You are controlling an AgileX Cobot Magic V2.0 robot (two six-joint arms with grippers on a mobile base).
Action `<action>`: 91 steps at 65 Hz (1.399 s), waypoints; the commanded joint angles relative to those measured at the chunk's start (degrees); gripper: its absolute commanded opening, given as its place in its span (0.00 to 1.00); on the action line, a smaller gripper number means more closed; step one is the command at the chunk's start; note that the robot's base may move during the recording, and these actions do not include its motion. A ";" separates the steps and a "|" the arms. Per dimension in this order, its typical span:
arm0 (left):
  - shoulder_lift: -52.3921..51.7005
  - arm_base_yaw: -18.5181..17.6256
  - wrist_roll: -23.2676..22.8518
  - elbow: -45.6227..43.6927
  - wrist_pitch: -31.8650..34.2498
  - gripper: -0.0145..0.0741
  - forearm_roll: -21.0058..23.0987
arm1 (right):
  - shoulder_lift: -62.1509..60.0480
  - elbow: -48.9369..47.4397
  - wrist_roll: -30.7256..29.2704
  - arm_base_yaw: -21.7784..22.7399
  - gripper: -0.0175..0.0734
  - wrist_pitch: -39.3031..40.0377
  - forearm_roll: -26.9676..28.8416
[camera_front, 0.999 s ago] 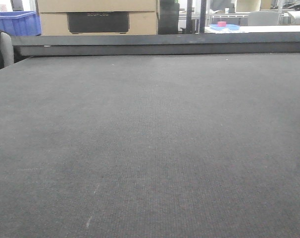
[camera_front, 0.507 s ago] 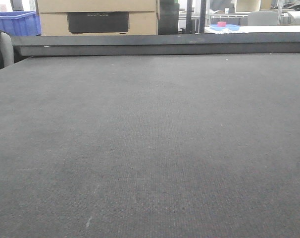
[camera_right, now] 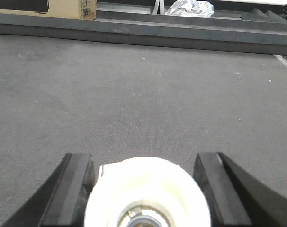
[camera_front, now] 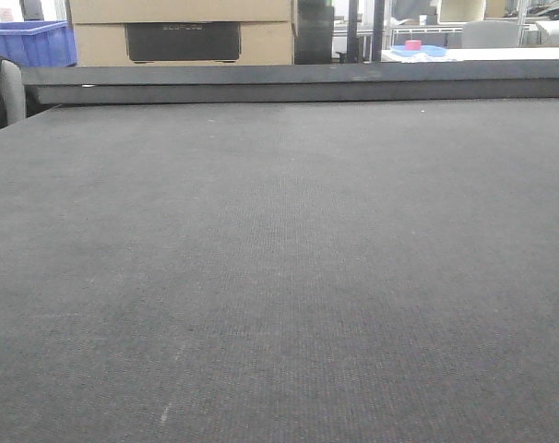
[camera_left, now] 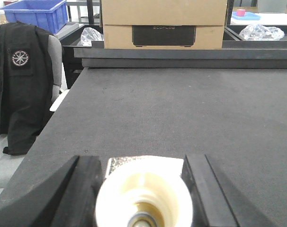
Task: Place valve from conveyor to right shelf box
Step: 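Drive the base away from the conveyor holding both valves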
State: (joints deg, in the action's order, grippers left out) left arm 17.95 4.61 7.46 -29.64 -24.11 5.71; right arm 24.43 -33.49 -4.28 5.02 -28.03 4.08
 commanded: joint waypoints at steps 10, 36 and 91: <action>-0.52 0.06 0.03 -0.29 2.94 0.04 0.58 | -0.47 -0.31 -0.37 0.00 0.01 4.55 -0.39; -0.52 0.06 0.03 -0.29 2.94 0.04 0.58 | -0.47 -0.31 -0.37 0.00 0.01 4.55 -0.39; -0.52 0.06 0.03 -0.29 2.94 0.04 0.58 | -0.47 -0.31 -0.37 0.00 0.01 4.55 -0.39</action>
State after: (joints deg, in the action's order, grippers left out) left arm 17.95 4.61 7.46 -29.64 -24.11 5.71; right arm 24.39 -33.49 -4.48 5.02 -27.90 4.08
